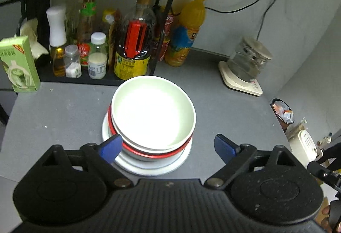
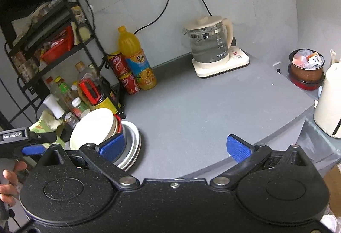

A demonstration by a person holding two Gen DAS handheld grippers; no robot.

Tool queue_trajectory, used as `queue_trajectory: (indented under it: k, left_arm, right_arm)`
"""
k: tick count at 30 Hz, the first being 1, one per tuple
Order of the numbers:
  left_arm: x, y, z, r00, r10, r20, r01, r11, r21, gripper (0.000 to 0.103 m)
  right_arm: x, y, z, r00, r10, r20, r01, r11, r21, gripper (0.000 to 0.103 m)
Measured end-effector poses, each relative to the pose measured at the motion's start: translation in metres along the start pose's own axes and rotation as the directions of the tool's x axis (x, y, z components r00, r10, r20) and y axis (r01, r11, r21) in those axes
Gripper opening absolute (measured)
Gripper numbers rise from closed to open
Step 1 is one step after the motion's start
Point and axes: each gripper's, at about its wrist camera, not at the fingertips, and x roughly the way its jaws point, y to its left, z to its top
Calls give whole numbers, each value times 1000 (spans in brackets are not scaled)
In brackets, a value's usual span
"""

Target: Organize plates and bowls

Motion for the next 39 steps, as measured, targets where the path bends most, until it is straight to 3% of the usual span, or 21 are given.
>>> queue_trajectory:
  k: [6, 19, 24, 39]
  left_arm:
    - [-24, -1, -18, 1000, -16, 20, 14, 998, 60, 94]
    - [-71, 0, -54, 999, -23, 45, 17, 992, 122, 94]
    - [-88, 1, -64, 998, -18, 64, 9, 989, 146, 100]
    - [-111, 10, -80, 996, 1, 84, -16, 985, 171, 102]
  right_arm:
    - [-21, 16, -11, 998, -46, 34, 47, 998, -32, 103]
    - [-57, 39, -34, 999, -15, 36, 18, 996, -85, 103]
    - [-66, 44, -39, 1000, -8, 21, 9, 996, -84, 103]
    - [-85, 56, -52, 1000, 12, 24, -9, 995, -104, 103]
